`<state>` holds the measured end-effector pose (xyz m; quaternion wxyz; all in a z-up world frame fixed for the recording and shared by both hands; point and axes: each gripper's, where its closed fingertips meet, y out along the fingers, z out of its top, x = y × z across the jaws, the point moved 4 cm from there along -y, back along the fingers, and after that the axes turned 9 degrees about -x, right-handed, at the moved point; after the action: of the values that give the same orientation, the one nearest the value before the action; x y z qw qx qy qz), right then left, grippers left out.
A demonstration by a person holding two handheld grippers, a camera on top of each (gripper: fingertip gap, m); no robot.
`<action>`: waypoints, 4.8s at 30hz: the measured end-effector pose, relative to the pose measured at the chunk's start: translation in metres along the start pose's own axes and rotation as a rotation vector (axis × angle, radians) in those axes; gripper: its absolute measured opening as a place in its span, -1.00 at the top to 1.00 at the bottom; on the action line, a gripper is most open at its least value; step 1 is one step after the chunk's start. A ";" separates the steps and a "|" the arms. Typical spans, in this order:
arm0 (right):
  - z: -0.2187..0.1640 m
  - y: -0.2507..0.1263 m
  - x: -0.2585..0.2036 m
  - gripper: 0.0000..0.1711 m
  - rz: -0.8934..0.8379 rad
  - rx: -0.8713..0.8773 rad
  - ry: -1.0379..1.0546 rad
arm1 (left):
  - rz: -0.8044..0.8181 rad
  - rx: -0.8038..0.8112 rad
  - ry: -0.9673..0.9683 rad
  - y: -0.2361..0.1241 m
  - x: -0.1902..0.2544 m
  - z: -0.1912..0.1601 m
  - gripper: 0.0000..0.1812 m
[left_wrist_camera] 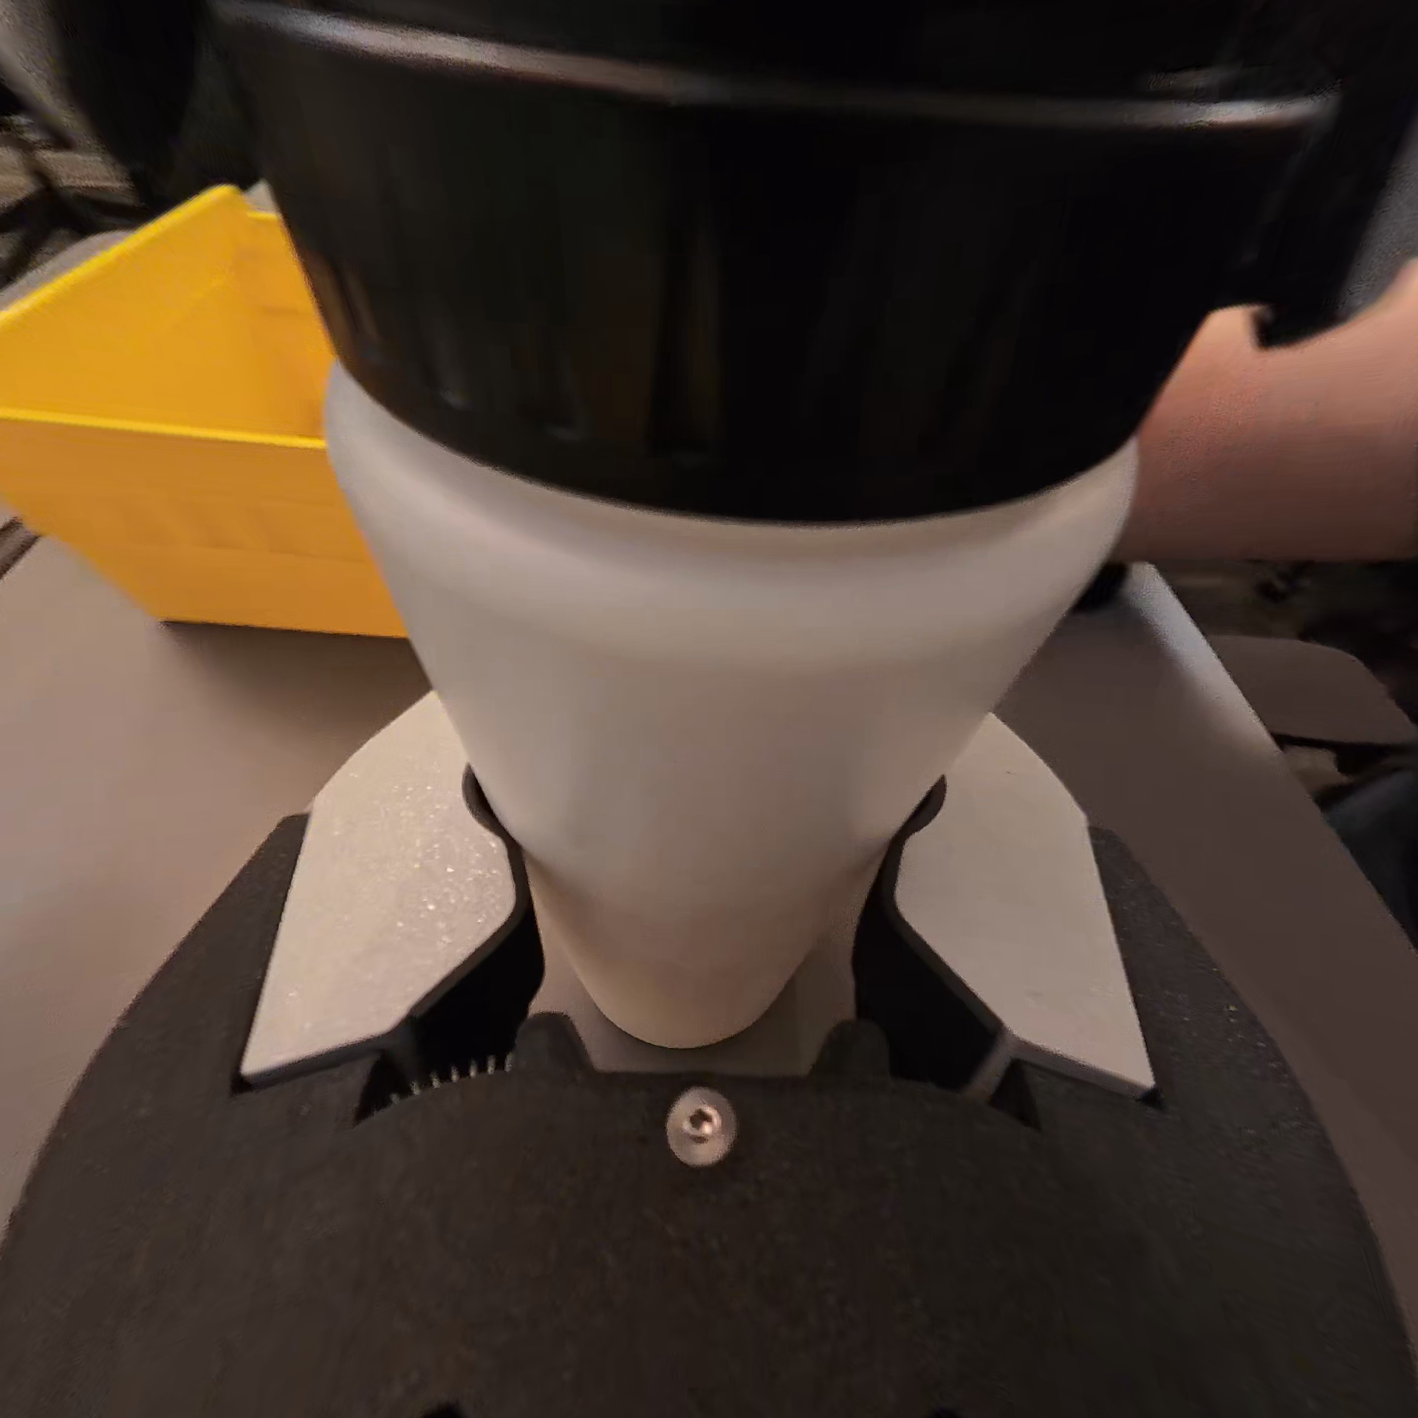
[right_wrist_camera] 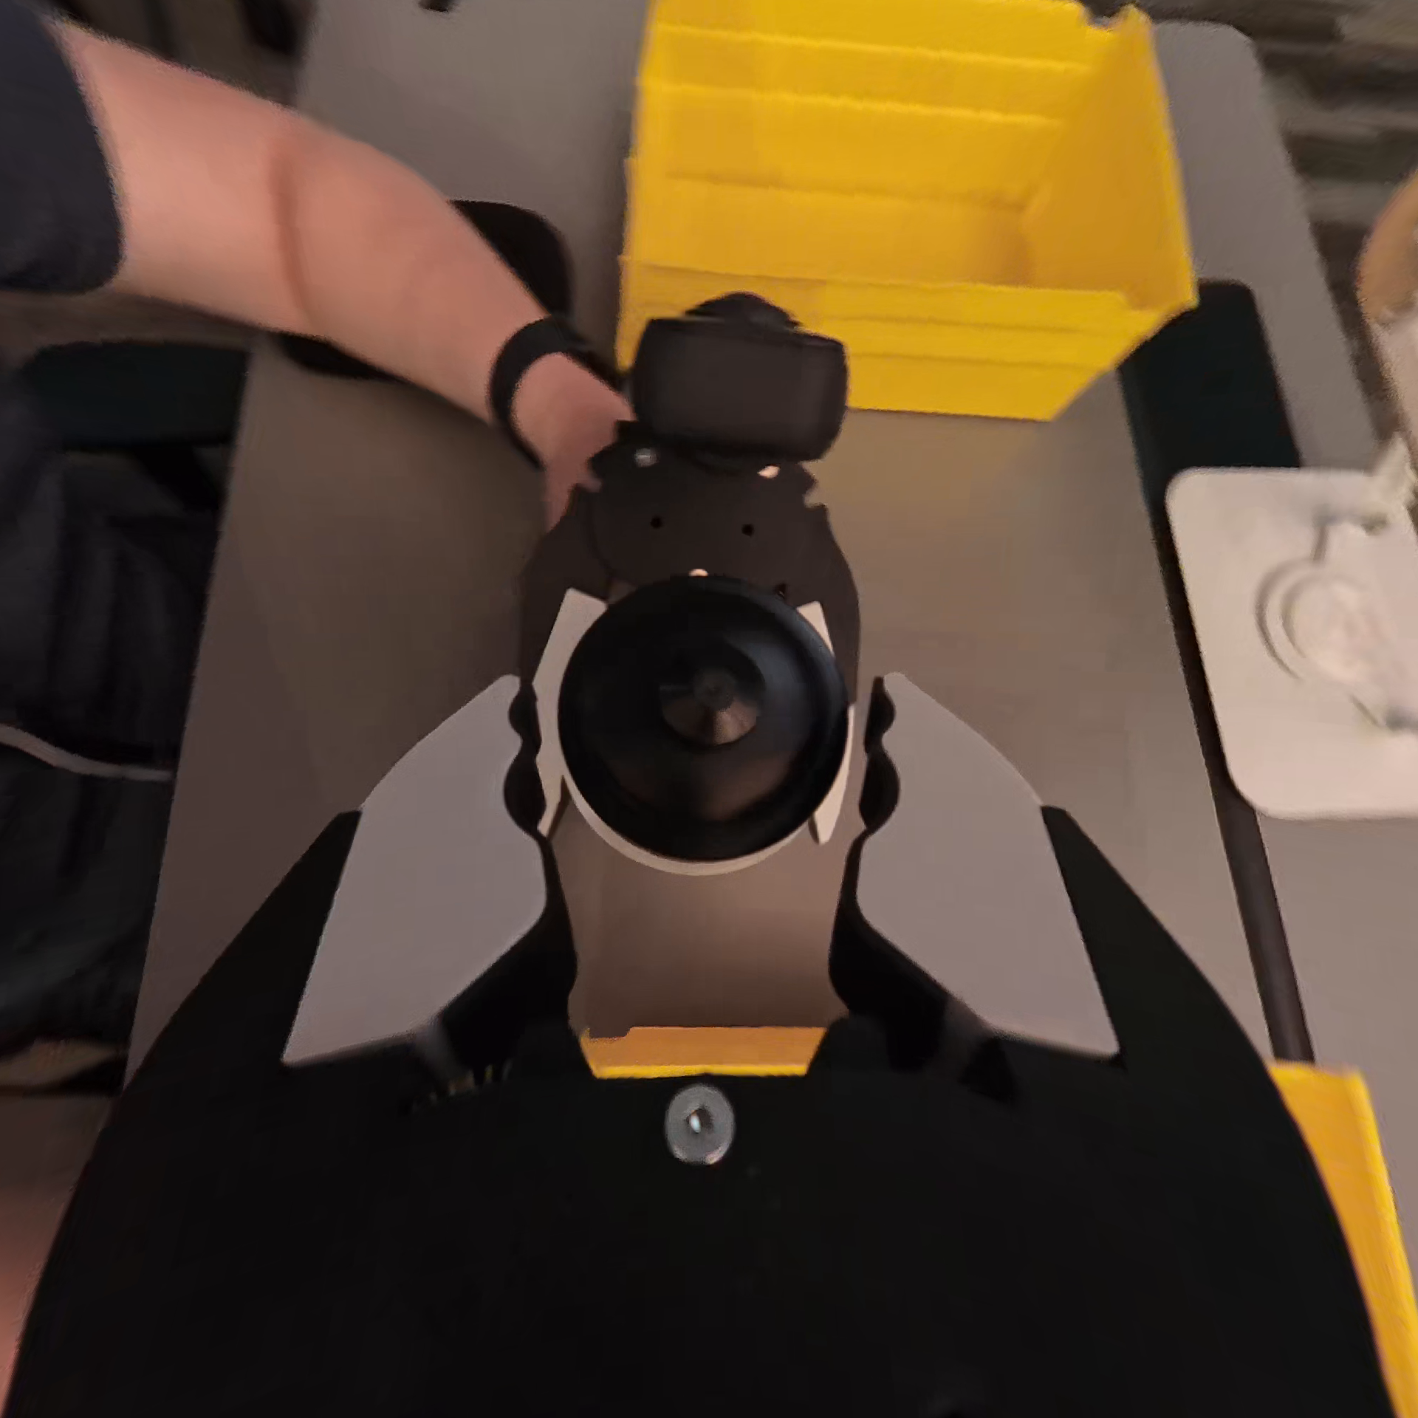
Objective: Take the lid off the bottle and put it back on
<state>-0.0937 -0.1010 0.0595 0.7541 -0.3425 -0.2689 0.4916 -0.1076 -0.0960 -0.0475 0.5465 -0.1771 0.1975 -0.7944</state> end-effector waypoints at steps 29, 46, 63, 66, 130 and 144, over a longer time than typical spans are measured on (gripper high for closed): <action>0.007 0.013 0.015 0.09 -0.153 -0.049 0.199 | 0.124 -0.027 -0.055 -0.004 -0.014 -0.002 -0.13; 0.006 0.005 -0.016 -0.06 0.009 0.005 -0.110 | -0.059 -0.033 0.042 0.003 0.012 0.000 -0.13; -0.004 -0.002 -0.029 0.13 0.078 0.002 -0.261 | -0.165 -0.059 0.153 0.003 0.033 -0.002 -0.13; -0.006 -0.004 -0.029 0.12 0.138 0.029 -0.250 | -0.167 -0.055 0.115 0.005 0.032 -0.001 -0.13; -0.002 0.013 0.005 0.03 -0.170 -0.170 0.337 | 0.117 -0.053 -0.038 -0.004 -0.011 -0.002 -0.13; -0.007 0.005 -0.042 0.09 0.210 -0.041 -0.280 | -0.212 -0.080 0.180 0.005 0.043 -0.002 -0.13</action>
<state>-0.1069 -0.1402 0.0482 0.6464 -0.3123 -0.3441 0.6051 -0.1200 -0.1379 -0.0490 0.4318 -0.1465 0.2575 -0.8519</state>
